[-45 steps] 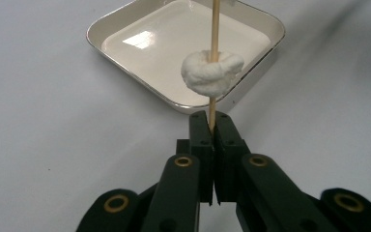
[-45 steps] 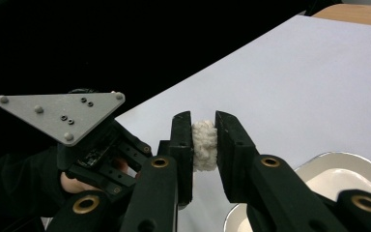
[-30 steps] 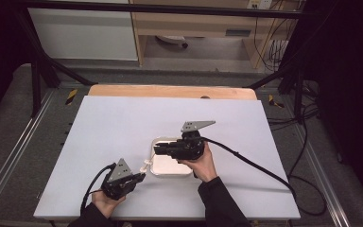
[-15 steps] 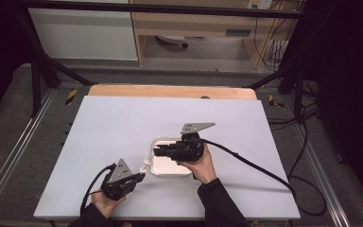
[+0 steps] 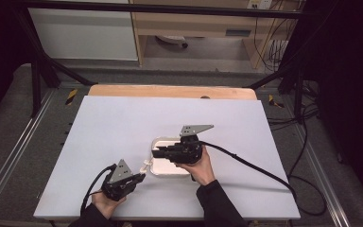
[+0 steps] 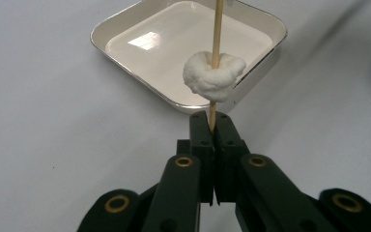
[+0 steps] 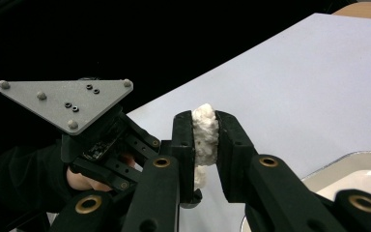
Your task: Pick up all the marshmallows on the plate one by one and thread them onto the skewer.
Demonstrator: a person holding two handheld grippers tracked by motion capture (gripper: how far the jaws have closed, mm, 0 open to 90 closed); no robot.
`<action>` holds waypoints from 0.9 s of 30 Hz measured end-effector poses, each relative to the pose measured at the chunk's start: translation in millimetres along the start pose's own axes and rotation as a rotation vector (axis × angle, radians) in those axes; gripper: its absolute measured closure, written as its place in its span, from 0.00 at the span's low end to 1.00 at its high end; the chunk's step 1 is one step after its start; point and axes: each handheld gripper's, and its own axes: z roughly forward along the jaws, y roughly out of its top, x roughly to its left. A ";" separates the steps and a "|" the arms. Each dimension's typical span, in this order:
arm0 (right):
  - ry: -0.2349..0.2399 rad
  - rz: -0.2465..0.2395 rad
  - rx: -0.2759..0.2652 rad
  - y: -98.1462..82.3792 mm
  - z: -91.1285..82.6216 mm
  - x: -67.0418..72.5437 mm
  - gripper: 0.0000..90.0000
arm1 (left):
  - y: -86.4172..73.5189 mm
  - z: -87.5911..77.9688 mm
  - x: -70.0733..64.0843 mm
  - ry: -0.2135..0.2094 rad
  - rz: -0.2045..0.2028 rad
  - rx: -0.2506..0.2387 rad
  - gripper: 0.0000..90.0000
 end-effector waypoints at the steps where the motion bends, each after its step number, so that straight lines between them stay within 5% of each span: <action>1: 0.000 0.000 0.001 -0.1 0.0 0.0 0.88 | 0.2 0.0 -0.1 -0.002 0.002 0.001 0.99; 27: 0.013 0.005 0.011 -4.4 2.8 0.4 0.90 | 0.6 2.0 -3.3 0.000 0.012 0.007 0.99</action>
